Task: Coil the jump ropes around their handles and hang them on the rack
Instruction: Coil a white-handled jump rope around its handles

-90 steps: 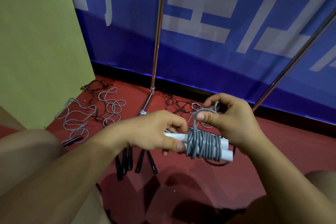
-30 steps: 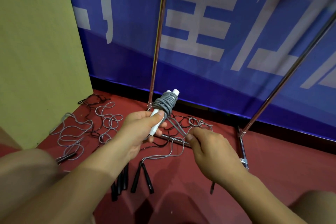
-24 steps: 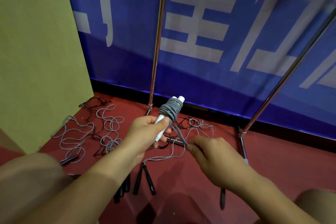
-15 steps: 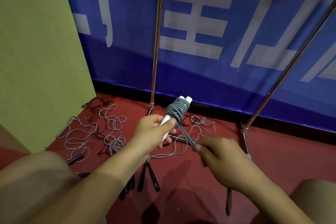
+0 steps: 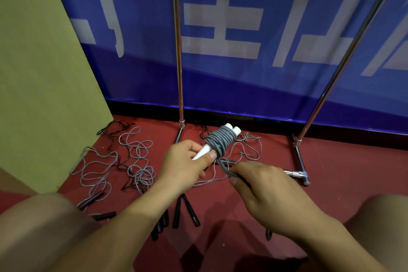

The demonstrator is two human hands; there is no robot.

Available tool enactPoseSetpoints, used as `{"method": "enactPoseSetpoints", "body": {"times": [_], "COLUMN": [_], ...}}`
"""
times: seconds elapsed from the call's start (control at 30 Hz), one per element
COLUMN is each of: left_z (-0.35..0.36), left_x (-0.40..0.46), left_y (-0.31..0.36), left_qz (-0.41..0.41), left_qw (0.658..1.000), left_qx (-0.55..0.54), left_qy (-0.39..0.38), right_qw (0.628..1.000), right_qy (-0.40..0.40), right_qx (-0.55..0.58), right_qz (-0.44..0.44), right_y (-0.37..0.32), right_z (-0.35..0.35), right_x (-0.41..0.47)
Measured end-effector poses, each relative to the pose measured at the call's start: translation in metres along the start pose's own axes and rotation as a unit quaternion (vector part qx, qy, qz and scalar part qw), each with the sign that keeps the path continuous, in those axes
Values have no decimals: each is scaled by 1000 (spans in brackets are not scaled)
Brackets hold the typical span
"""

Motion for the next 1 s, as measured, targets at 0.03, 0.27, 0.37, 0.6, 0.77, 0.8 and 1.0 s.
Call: {"method": "enactPoseSetpoints", "body": {"times": [0.03,0.27,0.37,0.6,0.77,0.8,1.0], "left_z": [0,-1,2,11,16,17,18], "left_x": [0,10,13,5,-11,-14,-28], "left_y": [0,-1,-7,-7,1,2,11], "left_qz": [4,29,24,60,134,152,234], "left_qw": [1000,996,994,975,947,939,895], "left_qx": [2,73,103,201,256,269,330], "left_qy": [0,30,21,-70,-138,-152,-187], "right_qw": [1000,999,999,996,996,996,994], "right_qy": [1,-2,10,65,69,69,79], "right_qx": [-7,-43,-31,-26,-37,-40,-34], "right_qz": [-3,-5,9,46,49,51,67], "right_y": [-1,-3,0,6,10,12,28], "right_z": [0,4,7,4,2,1,-8], "right_x": [0,-1,-1,4,7,8,12]}}
Point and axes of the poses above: each hand's wrist, its own x-axis towards the middle knuckle, its own z-axis out of the palm, y = z × x, the point moved 4 cm from there along x, towards the middle knuckle, and after that the axes turned 4 degrees about -z, right-handed, at the moved point
